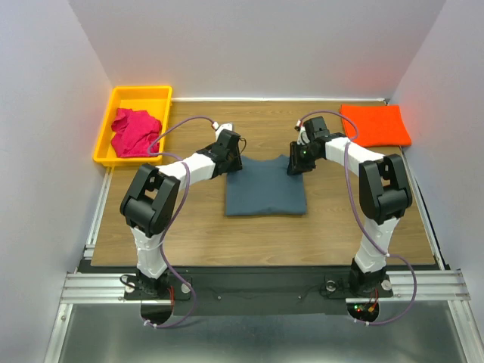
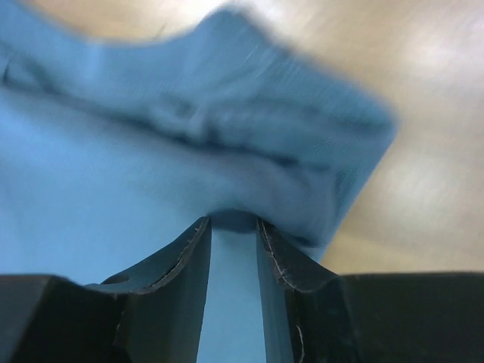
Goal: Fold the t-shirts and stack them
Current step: Fold the tshirt, then neatly place the folded tshirt to the corner
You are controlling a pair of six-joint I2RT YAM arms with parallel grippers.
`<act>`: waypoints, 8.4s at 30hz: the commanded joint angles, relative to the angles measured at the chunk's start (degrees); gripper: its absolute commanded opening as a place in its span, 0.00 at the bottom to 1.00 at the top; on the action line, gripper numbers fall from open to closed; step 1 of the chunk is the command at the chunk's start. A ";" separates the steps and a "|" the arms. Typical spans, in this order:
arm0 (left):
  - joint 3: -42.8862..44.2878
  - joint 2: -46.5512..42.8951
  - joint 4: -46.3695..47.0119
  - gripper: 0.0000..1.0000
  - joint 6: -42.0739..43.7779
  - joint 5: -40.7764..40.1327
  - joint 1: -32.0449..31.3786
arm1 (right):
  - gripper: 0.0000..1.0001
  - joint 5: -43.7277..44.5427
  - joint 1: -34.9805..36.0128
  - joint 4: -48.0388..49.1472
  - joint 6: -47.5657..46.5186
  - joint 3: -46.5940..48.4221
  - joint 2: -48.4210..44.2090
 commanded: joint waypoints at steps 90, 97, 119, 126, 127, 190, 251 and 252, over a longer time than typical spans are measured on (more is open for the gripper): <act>-16.92 -26.25 -5.11 0.54 -7.20 4.94 3.62 | 0.28 -34.83 2.13 30.35 18.44 -21.85 -17.75; -18.23 -34.16 -9.16 0.70 -5.71 -1.68 3.97 | 0.27 -39.99 8.21 47.87 25.01 -22.44 -5.64; -18.42 -35.58 -5.91 0.71 2.11 0.35 -1.91 | 0.48 -19.46 -2.49 30.11 16.32 -23.59 -20.34; -13.24 -30.66 -6.79 0.75 5.54 -1.85 -10.35 | 0.72 -13.49 -21.57 11.75 13.00 -27.03 -33.37; -11.58 -29.87 -6.88 0.75 5.98 -2.38 -11.57 | 0.74 -11.21 -22.80 9.20 12.12 -26.77 -35.47; 18.06 4.59 -5.03 0.00 16.00 -5.29 -29.69 | 0.98 -25.86 -23.44 26.81 30.74 -32.91 -18.99; -29.90 -45.50 -7.59 0.87 8.80 -4.75 9.15 | 0.01 53.15 -11.12 0.64 -32.80 44.42 23.56; -31.23 -47.51 -6.62 0.87 8.27 -4.67 9.24 | 0.01 53.50 -11.21 0.64 -33.15 45.73 24.44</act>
